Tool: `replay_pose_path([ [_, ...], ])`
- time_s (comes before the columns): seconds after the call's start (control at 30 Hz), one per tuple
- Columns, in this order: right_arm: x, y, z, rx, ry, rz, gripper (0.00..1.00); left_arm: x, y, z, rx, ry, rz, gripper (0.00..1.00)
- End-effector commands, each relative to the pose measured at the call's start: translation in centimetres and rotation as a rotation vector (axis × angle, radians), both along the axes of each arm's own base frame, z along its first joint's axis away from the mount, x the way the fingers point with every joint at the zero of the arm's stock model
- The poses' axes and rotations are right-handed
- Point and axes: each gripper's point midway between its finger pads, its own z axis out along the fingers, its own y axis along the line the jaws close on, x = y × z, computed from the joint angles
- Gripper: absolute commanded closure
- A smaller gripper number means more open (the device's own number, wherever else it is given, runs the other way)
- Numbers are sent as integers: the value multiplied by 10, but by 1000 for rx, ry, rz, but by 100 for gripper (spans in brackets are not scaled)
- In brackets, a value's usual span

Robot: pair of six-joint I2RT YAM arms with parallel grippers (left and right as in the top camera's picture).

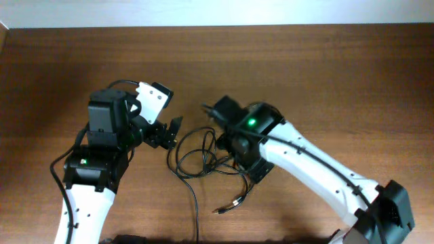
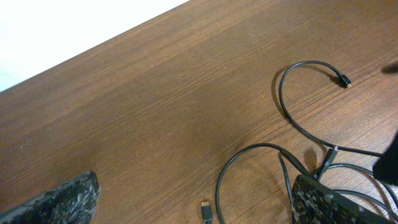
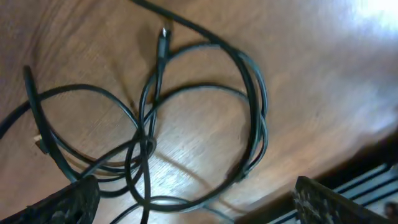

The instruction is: Untangle cables

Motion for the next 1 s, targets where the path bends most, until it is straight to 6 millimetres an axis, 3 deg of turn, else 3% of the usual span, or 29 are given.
replay_pose_path([
  [0.0, -4, -1, 0, -43, -29, -141, 1, -1, -2, 3, -21, -2, 1, 1],
  [0.07, -9, -11, -11, -87, -16, -206, 0, -2, -5, 4, -35, -1, -16, 1],
  [0.1, -11, -15, -19, -103, -13, -220, 4, -2, -5, 4, -35, -1, -16, 1],
  [0.2, -15, -21, -57, -110, -13, -218, 10, -2, -5, 4, -35, -1, -16, 1],
  [0.3, -17, -26, -72, -125, -20, -114, 19, -2, -5, 4, -35, -1, -17, 1],
  [0.33, -14, -22, -72, -114, -37, -29, 34, -3, -6, 4, -38, 0, -20, 1],
  [0.4, 0, -8, -71, -75, -107, 238, 94, -4, -8, 4, -44, 4, -28, 1],
  [0.47, 7, 1, -68, -58, -153, 433, 96, -4, -8, 4, -44, 5, -28, 1],
  [0.53, 18, 8, -53, -53, -212, 612, 96, -4, -8, 3, -45, 7, -29, 1],
  [0.6, 41, 19, -2, -54, -350, 872, 96, -7, -12, 4, -62, 12, -50, 1],
  [0.63, 51, 13, 29, -98, -401, 903, 96, -7, -12, 3, -63, 14, -51, 1],
  [0.67, 64, -2, 78, -169, -462, 940, 96, -8, -13, 3, -68, 19, -57, 1],
  [0.7, 69, -13, 114, -213, -498, 989, 96, -10, -19, 5, -89, 20, -85, 1],
  [0.73, 73, -28, 160, -246, -557, 1029, 96, -14, -28, 8, -128, 23, -133, 0],
  [0.87, 55, -63, 285, -283, -822, 1069, 96, -24, -44, 14, -200, 32, -221, 4],
  [0.97, 44, -75, 326, -290, -947, 1018, 96, -29, -52, 17, -237, 40, -266, 8],
])
